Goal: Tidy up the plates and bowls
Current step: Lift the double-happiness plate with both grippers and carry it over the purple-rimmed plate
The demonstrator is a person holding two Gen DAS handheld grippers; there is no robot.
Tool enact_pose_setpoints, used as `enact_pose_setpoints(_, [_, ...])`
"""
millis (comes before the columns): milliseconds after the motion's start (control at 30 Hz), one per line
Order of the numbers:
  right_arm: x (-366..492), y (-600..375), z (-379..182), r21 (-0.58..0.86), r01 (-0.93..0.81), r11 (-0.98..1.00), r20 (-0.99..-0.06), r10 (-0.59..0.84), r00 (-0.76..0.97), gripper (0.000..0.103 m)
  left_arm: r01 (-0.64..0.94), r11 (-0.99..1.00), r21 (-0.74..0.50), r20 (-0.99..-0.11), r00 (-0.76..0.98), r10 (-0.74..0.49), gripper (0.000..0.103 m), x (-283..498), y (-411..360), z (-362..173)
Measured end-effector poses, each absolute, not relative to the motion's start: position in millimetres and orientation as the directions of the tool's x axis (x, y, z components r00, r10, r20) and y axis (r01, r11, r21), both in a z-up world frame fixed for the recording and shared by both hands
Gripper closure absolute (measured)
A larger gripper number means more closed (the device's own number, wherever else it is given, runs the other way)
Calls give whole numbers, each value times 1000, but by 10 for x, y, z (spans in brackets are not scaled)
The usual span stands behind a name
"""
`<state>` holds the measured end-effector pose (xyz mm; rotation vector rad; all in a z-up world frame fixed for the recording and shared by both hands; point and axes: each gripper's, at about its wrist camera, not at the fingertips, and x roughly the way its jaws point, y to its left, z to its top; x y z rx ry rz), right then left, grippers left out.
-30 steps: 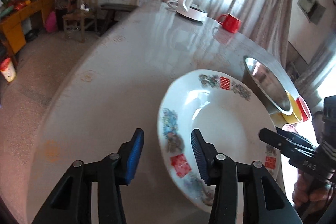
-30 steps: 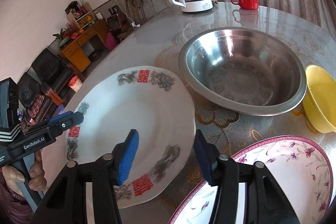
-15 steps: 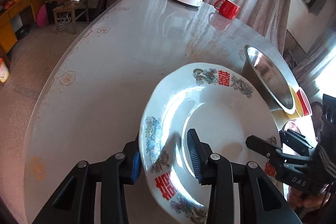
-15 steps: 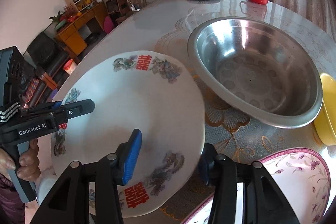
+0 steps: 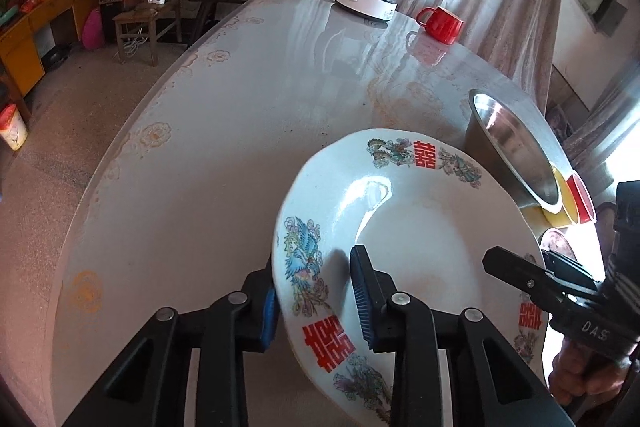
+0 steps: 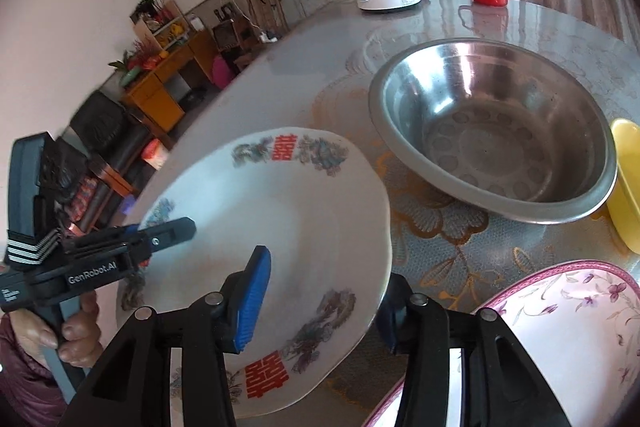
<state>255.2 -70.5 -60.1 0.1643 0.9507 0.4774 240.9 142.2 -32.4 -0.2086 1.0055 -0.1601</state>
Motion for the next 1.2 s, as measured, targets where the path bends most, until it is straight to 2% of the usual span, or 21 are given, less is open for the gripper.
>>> enact_pose_setpoints(200, [2560,-731,-651,322,-308,895,-757,439,484,62,22,961,-277,-817,521,-248,72,2396,1476,-360])
enact_pose_setpoints(267, [2569,-692,-666,278,-304,911,-778,399,485,69,12,958,-288,-810,530,-250,71,2444,1504,-350])
enact_pose_setpoints(367, [2555,-660,-654,235,-304,923,-790,364,493,69,12,953,-301,-811,523,-263,71,2510,1489,-355])
enact_pose_setpoints(467, [2528,-684,-653,238,-315,919,-787,372,492,69,26,973,-230,-822,529,-209,69,2468,1392,-345])
enact_pose_setpoints(600, [2472,-757,-611,306,-320,897,-754,433,494,69,31,967,-254,-813,534,-231,69,2381,1452,-329])
enact_pose_setpoints(867, [2228,-792,-610,333,-353,874,-715,479,510,69,80,972,-219,-776,589,-223,72,2188,1396,-200])
enact_pose_setpoints(1033, [2112,-712,-621,276,-353,894,-730,434,528,70,102,978,-180,-787,581,-205,72,2129,1287,-260])
enact_pose_setpoints(1133, [2132,-712,-661,277,-353,894,-741,432,515,71,91,972,-216,-789,570,-229,72,2157,1340,-277])
enact_pose_setpoints(1200, [2120,-714,-660,270,-356,895,-743,429,514,71,103,978,-183,-785,583,-208,72,2143,1315,-239])
